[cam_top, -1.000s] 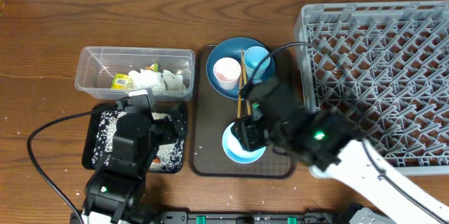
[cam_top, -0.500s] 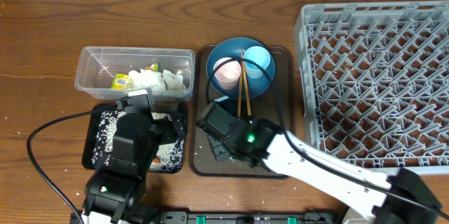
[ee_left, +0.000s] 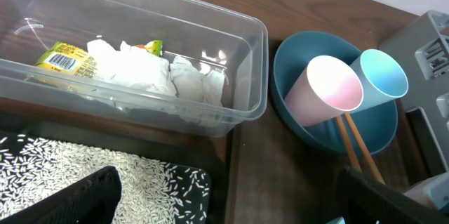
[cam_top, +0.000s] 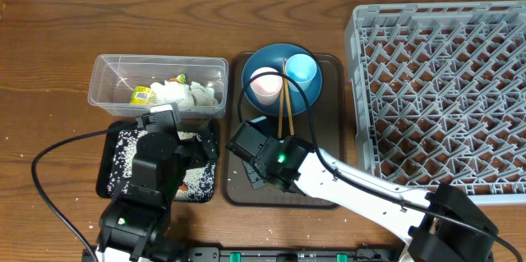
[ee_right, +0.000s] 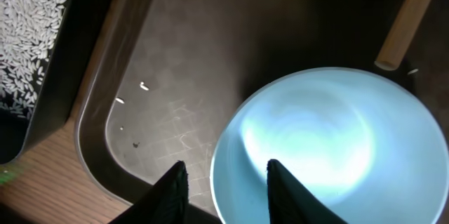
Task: Sort waste into correct bins and load items into the dishwasher rack
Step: 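Grip the light-blue bowl rim with the right gripper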
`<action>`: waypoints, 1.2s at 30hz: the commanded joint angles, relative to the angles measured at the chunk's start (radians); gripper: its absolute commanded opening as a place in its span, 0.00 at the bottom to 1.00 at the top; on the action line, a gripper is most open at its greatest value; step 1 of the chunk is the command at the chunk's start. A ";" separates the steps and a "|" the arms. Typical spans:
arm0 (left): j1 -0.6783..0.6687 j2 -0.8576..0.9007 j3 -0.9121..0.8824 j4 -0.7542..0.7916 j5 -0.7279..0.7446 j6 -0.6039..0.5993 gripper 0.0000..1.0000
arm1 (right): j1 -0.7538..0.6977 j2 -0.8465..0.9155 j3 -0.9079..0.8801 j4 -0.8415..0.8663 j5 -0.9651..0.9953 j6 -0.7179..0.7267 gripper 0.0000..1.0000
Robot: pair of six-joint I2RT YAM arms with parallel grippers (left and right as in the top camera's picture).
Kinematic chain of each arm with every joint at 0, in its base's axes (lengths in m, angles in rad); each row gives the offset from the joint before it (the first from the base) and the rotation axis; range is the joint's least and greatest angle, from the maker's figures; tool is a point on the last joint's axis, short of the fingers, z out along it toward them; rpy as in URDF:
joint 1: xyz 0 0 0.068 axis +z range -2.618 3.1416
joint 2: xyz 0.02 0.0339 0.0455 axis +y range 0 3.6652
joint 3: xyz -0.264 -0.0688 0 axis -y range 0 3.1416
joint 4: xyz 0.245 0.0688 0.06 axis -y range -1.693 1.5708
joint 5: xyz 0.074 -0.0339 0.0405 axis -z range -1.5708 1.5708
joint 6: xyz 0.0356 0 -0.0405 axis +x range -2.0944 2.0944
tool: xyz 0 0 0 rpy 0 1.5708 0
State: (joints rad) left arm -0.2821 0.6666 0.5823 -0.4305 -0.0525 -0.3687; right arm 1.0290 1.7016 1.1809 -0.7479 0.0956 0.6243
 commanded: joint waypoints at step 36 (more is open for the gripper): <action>0.004 0.004 0.013 0.002 -0.013 0.009 0.98 | 0.067 0.012 -0.030 -0.004 0.026 0.011 0.31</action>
State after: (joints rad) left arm -0.2821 0.6678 0.5823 -0.4301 -0.0525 -0.3687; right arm 1.0897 1.7016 1.1671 -0.7502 0.0944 0.6250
